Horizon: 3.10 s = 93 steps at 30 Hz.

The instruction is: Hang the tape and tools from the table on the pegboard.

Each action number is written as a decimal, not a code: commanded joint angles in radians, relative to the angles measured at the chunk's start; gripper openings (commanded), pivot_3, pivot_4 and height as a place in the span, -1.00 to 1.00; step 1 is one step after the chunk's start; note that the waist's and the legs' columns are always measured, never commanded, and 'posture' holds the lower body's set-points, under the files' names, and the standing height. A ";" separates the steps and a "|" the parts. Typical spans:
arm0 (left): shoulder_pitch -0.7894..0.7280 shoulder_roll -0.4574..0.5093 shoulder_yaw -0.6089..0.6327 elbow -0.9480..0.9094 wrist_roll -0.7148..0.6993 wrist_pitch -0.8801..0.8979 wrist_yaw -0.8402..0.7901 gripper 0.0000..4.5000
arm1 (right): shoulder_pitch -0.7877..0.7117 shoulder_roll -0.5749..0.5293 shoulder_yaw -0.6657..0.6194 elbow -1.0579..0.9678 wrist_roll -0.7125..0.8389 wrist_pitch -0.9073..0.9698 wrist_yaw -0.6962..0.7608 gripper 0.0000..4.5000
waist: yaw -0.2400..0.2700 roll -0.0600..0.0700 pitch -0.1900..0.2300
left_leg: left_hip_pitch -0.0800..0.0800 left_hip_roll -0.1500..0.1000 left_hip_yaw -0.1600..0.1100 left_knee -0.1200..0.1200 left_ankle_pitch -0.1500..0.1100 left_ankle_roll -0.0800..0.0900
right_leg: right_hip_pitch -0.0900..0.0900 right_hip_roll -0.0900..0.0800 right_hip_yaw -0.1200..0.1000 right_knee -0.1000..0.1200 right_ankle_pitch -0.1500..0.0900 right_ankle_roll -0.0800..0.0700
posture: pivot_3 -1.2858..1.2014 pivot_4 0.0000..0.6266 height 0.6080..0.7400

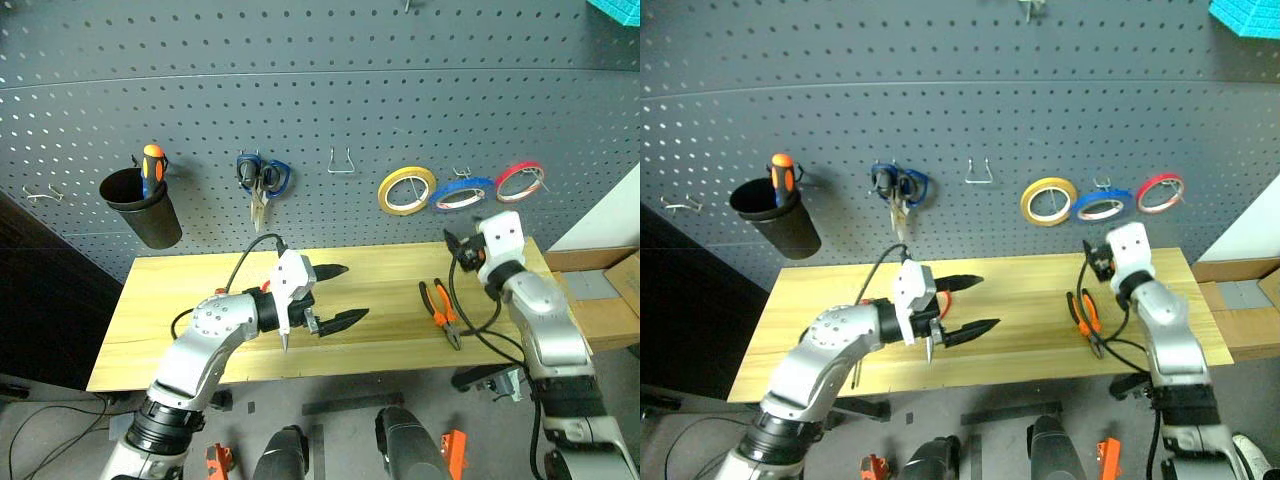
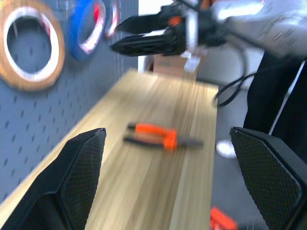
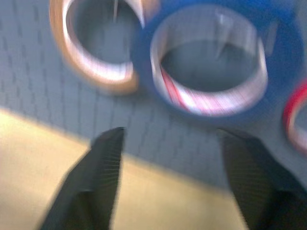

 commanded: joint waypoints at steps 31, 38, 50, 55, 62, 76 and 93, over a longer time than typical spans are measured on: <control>0.044 0.039 0.006 0.085 0.089 -0.166 -0.021 0.95 | -0.174 0.135 0.110 0.387 -0.047 0.464 -0.101 0.99 | -0.007 0.002 -0.003 | 0.001 0.001 0.001 0.002 0.000 0.000 | 0.000 0.001 0.000 0.001 0.002 0.000 | -0.13 -0.42 1.00; 0.044 0.038 0.008 0.088 0.087 -0.166 -0.019 0.95 | -0.220 0.145 0.079 0.488 -0.009 0.510 -0.067 0.73 | -0.007 0.002 -0.008 | 0.001 0.001 0.001 0.002 0.000 0.000 | 0.000 0.001 0.000 0.001 0.002 0.000 | -0.13 -0.43 1.00; 0.158 -0.002 0.146 -0.009 -0.036 -0.081 0.086 0.95 | -0.083 0.319 0.182 -0.112 -0.033 0.361 -0.179 0.19 | -0.021 0.002 -0.011 | -0.005 0.002 0.002 0.002 0.000 0.000 | -0.009 0.002 0.003 0.005 0.002 0.000 | -0.12 -0.45 1.00; 0.266 -0.069 0.305 -0.074 -0.140 -0.084 0.187 0.95 | -0.065 0.417 0.330 -0.337 -0.092 0.221 -0.221 0.19 | -0.018 0.002 -0.011 | -0.009 0.002 -0.001 0.003 0.000 0.000 | -0.011 0.002 0.001 0.006 0.002 0.000 | -0.10 -0.42 1.00; 0.240 -0.088 0.394 -0.050 -0.114 -0.144 0.281 0.95 | -0.340 0.502 0.316 -0.169 -0.102 0.010 -0.229 0.19 | 0.012 0.002 -0.011 | -0.009 0.002 -0.002 0.004 0.002 -0.001 | -0.010 0.003 0.000 0.004 0.006 -0.002 | -0.05 -0.41 1.00; 0.130 -0.114 0.297 -0.130 -0.069 -0.061 0.410 0.95 | -0.896 0.492 0.170 0.658 -0.128 -0.619 -0.298 0.19 | 0.034 0.001 -0.011 | -0.009 0.005 -0.001 0.001 0.002 -0.001 | -0.012 0.007 0.000 0.002 0.011 -0.008 | 0.01 -0.43 1.00; 0.089 -0.151 0.280 -0.088 -0.028 -0.065 0.478 0.95 | -0.841 0.474 0.149 1.038 -0.171 -0.816 -0.373 0.19 | 0.054 0.002 -0.011 | -0.009 0.005 -0.001 0.001 0.002 -0.001 | -0.012 0.007 0.000 0.002 0.011 -0.009 | 0.03 -0.40 1.00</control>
